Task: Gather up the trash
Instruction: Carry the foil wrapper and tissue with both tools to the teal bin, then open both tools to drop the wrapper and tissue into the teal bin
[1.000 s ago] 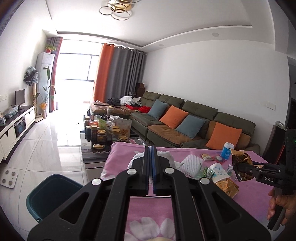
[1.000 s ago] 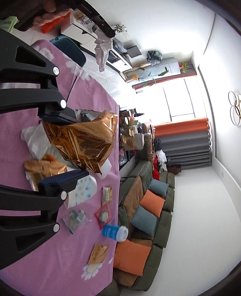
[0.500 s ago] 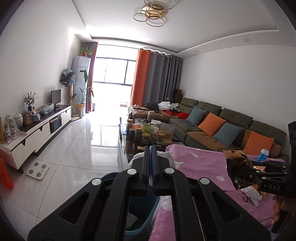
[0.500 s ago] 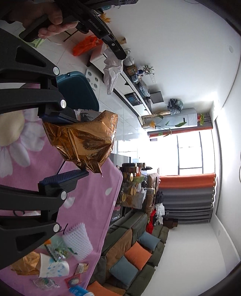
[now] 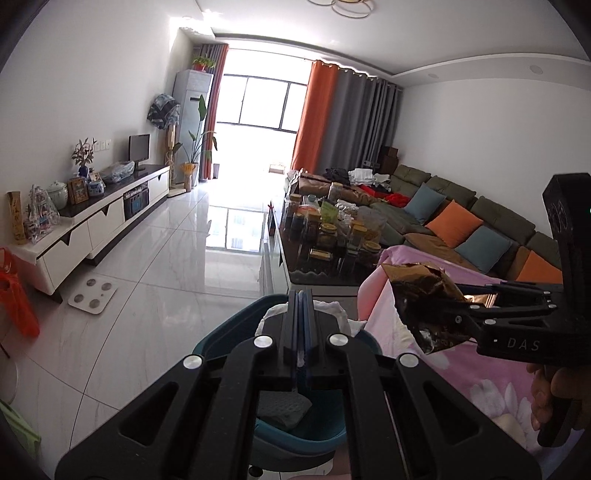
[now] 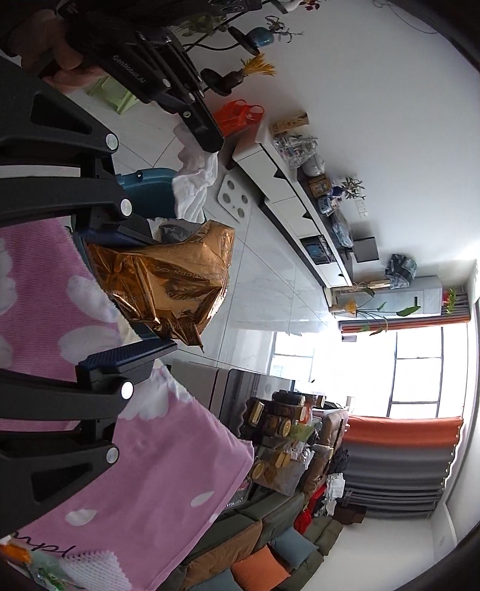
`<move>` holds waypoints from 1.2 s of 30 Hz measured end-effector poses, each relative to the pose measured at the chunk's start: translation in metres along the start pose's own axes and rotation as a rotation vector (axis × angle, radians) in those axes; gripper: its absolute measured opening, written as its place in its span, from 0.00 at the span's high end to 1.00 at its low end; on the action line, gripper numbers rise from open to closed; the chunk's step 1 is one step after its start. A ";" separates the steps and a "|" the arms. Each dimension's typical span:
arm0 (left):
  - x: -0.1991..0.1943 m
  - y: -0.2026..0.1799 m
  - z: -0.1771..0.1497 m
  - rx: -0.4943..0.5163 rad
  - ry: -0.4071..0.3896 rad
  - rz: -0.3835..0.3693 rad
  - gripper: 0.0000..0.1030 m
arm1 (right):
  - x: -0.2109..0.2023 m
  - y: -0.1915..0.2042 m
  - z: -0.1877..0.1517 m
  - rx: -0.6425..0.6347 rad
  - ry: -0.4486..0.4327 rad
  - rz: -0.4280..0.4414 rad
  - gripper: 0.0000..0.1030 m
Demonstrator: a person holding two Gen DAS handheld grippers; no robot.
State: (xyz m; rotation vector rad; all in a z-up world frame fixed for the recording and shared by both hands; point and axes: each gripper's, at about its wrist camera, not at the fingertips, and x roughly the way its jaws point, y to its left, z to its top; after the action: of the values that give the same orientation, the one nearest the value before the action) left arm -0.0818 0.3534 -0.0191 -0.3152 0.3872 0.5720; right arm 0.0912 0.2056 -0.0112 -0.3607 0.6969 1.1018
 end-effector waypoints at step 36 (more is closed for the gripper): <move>0.071 0.007 -0.015 -0.090 0.022 0.175 0.05 | 0.084 0.003 0.001 0.052 0.201 0.072 0.23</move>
State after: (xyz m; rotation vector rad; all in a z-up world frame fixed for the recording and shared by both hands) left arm -0.0353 0.3861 -0.0643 -0.3772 0.4136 0.7589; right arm 0.1113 0.2653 -0.0665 -0.4076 0.9207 1.1225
